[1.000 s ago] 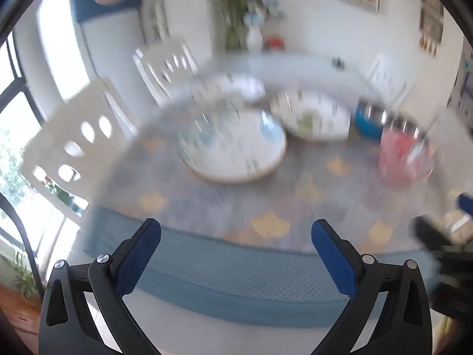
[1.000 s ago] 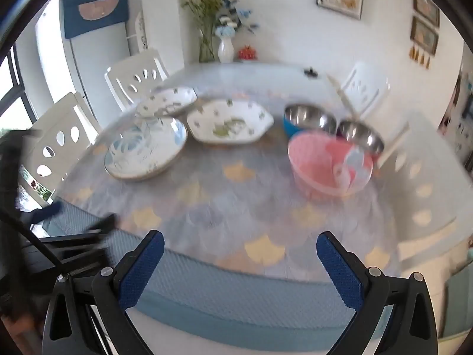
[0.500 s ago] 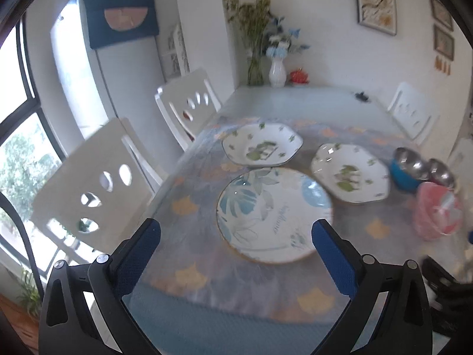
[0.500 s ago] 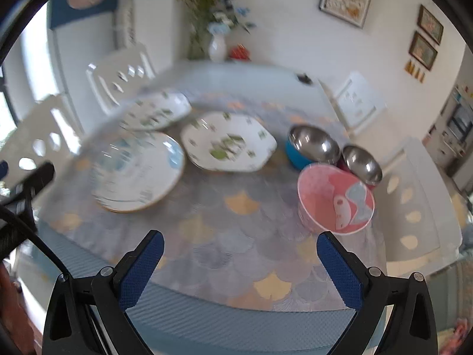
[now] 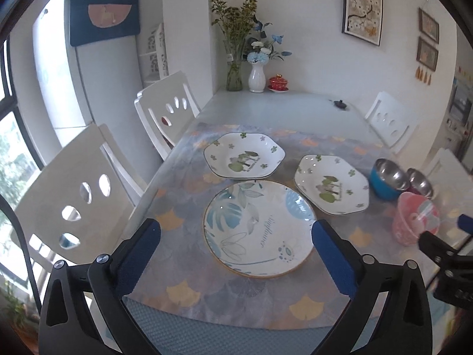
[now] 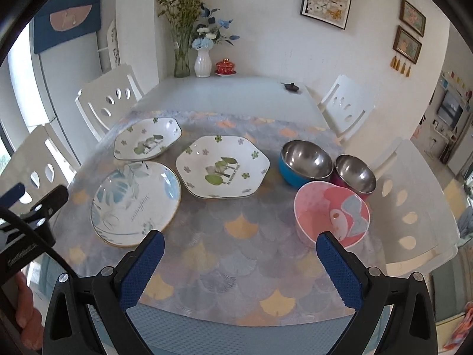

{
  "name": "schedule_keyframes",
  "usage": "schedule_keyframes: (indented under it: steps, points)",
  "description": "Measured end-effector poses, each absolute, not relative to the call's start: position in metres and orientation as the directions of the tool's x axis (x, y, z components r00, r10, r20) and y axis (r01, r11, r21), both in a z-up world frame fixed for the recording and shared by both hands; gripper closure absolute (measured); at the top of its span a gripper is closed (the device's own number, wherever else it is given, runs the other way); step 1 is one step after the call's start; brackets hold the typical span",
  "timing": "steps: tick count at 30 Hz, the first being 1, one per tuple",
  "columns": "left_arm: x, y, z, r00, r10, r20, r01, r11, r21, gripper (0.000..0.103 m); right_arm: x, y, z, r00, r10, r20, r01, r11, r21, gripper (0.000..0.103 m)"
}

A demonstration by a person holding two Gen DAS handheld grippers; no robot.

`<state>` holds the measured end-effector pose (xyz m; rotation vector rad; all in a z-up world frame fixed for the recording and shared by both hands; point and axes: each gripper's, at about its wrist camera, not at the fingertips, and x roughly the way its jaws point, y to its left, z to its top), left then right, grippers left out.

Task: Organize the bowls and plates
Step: 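Move both grippers toward the round blue-leaf plate on the table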

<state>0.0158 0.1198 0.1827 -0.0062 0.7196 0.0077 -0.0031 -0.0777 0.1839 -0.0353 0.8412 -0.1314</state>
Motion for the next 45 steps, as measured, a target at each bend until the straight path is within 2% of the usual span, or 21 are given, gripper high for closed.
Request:
schedule_keyframes:
  steps: [8, 16, 20, 31, 45]
  points:
    - [0.027, 0.144, 0.177, 0.733, 0.022, -0.680, -0.009, 1.000, 0.023, 0.001, 0.006, -0.063, 0.169, 0.646, -0.119, -0.754, 0.128, 0.991, -0.047, 0.001]
    - [0.043, 0.191, 0.152, 0.676, -0.073, -0.734, 0.017, 0.996, -0.084, 0.001, 0.029, -0.042, 0.144, 0.607, -0.069, -0.791, 0.145, 0.989, 0.025, 0.001]
    - [0.050, 0.208, 0.133, 0.614, -0.178, -0.769, 0.059, 0.982, -0.179, 0.001, 0.033, -0.029, 0.135, 0.588, -0.052, -0.808, 0.151, 0.987, 0.047, 0.001]
    - [0.057, 0.210, 0.119, 0.593, -0.162, -0.789, 0.087, 0.987, -0.137, 0.001, 0.033, -0.011, 0.120, 0.549, -0.072, -0.833, 0.174, 0.984, 0.029, 0.001]
    - [0.075, 0.200, 0.110, 0.550, -0.221, -0.805, 0.110, 0.975, -0.193, 0.001, 0.035, -0.023, 0.117, 0.534, -0.067, -0.843, 0.185, 0.982, 0.039, 0.001]
